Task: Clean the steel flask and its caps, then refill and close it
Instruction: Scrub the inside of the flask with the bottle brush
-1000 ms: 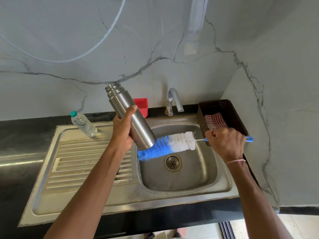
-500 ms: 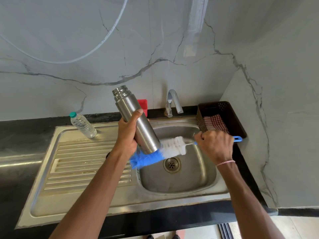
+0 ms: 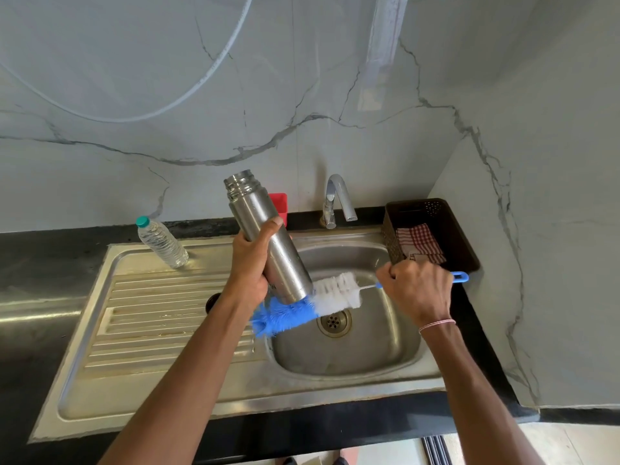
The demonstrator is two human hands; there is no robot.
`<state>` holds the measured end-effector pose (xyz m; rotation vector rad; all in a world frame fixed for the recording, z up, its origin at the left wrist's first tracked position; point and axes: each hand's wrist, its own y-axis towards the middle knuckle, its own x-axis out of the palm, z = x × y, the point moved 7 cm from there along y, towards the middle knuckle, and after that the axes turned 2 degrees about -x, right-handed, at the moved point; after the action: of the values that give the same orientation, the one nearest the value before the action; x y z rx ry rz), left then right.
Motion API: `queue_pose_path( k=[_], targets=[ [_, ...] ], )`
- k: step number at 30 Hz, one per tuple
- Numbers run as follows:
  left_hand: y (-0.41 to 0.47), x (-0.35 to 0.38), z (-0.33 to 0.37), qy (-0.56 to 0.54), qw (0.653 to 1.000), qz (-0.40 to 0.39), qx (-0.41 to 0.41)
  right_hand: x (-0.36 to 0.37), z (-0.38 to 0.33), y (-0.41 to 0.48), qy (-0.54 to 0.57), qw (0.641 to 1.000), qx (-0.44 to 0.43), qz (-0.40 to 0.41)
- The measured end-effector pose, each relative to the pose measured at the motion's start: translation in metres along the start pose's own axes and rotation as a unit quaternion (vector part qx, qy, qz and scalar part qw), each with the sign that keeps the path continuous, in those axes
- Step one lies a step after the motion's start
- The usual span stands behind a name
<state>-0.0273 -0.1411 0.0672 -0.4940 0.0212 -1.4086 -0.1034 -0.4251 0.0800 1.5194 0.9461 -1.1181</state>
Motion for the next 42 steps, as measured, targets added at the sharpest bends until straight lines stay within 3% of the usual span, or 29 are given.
queue_pose_path(
  k=[5, 11, 19, 27, 38, 42],
  targets=[
    [0.009, -0.021, 0.008, -0.011, 1.000, 0.028, 0.000, -0.009, 0.037, -0.001, 0.020, 0.998, 0.051, -0.003],
    [0.001, 0.003, -0.001, -0.004, 1.000, 0.002, 0.002, 0.002, 0.002, -0.003, -0.001, 1.000, 0.017, -0.011],
    [0.011, -0.023, 0.010, -0.020, 0.999, 0.030, 0.005, -0.006, 0.045, -0.004, 0.029, 0.997, 0.070, -0.003],
    [0.008, -0.006, -0.002, -0.015, 1.000, 0.010, -0.002, 0.003, 0.011, -0.004, -0.004, 1.000, 0.018, -0.023],
    [0.019, -0.036, 0.009, -0.032, 0.998, 0.047, 0.000, -0.002, 0.074, -0.005, 0.017, 0.996, 0.088, -0.013],
    [0.020, -0.033, 0.010, -0.036, 0.998, 0.045, -0.001, -0.002, 0.074, -0.007, 0.015, 0.998, 0.062, -0.025]
  ],
)
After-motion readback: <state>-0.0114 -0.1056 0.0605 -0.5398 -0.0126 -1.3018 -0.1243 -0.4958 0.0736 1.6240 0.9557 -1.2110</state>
